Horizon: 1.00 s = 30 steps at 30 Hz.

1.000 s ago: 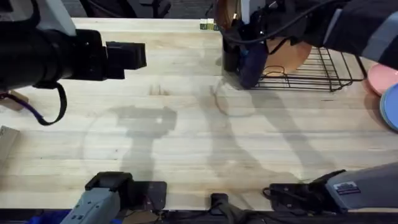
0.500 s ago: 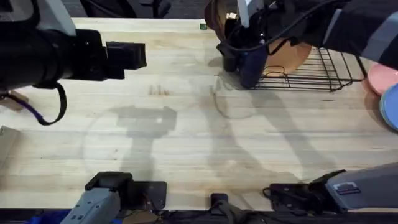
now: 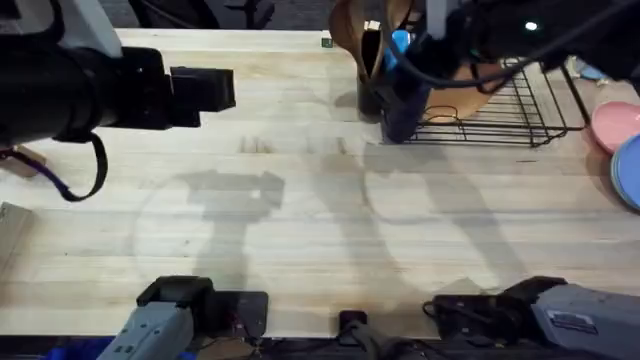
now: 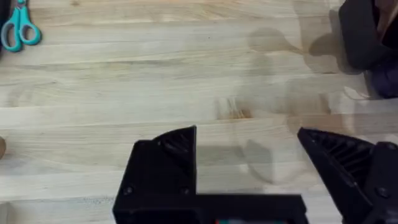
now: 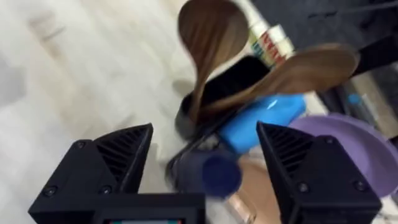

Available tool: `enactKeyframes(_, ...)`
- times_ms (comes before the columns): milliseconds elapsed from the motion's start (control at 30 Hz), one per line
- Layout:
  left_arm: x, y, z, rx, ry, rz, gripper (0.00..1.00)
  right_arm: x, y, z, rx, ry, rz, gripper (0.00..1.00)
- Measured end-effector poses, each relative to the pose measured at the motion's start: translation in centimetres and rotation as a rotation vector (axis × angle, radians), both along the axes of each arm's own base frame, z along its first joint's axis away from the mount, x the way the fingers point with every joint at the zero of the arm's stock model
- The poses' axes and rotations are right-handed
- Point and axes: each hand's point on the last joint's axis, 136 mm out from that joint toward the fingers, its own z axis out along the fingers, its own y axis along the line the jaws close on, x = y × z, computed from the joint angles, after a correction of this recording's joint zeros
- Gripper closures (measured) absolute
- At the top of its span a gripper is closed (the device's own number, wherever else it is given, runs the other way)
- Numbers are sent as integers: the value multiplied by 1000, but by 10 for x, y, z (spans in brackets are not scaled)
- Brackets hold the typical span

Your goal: Pick up the spoon on the table one by one and put them onto the rack

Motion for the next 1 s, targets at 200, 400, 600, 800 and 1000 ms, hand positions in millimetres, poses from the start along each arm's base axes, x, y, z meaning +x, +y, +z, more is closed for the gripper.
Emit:
enactKeyframes(200,0,0,0,0,0,0,7,-38,-17,10,6,75,-51,7)
enactKeyframes(400,0,0,0,0,0,0,7,-67,-37,38,15,30,-101,7)
enactKeyframes(600,0,0,0,0,0,0,7,-94,-74,68,105,-10,-288,7)
enactKeyframes(800,0,0,0,0,0,0,7,-105,-117,70,148,11,-529,7)
enactKeyframes(1000,0,0,0,0,0,0,8,-107,-134,63,147,41,-622,7)
